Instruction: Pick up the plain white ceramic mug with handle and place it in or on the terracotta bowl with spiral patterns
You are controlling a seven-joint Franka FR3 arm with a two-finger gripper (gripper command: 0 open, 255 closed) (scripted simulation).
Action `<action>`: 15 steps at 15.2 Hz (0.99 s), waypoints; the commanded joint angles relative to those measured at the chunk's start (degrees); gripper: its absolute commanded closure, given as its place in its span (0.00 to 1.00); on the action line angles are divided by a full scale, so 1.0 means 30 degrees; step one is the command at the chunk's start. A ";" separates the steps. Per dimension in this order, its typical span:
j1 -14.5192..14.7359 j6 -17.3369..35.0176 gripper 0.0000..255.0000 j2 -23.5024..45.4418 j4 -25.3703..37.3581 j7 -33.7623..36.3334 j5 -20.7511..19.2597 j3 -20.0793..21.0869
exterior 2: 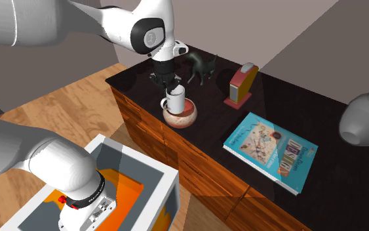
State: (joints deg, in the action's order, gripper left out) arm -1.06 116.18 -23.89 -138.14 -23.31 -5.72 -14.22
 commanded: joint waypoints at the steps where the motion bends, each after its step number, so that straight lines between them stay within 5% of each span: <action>1: -0.0001 0.0024 1.00 0.0013 -0.0021 0.0002 -0.0001 -0.0002; 4: -0.0001 0.0024 1.00 0.0013 -0.0021 0.0002 -0.0001 -0.0002; 5: 0.0000 0.0020 0.00 0.0010 -0.0020 0.0004 0.0000 0.0000; 10: -0.0001 0.0023 0.00 0.0009 -0.0023 0.0004 -0.0001 0.0000; 15: 0.0026 -0.2521 0.00 -0.0561 0.1954 0.0030 0.0055 0.0216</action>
State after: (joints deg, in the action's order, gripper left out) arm -0.90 109.48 -25.24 -132.73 -23.10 -5.48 -13.55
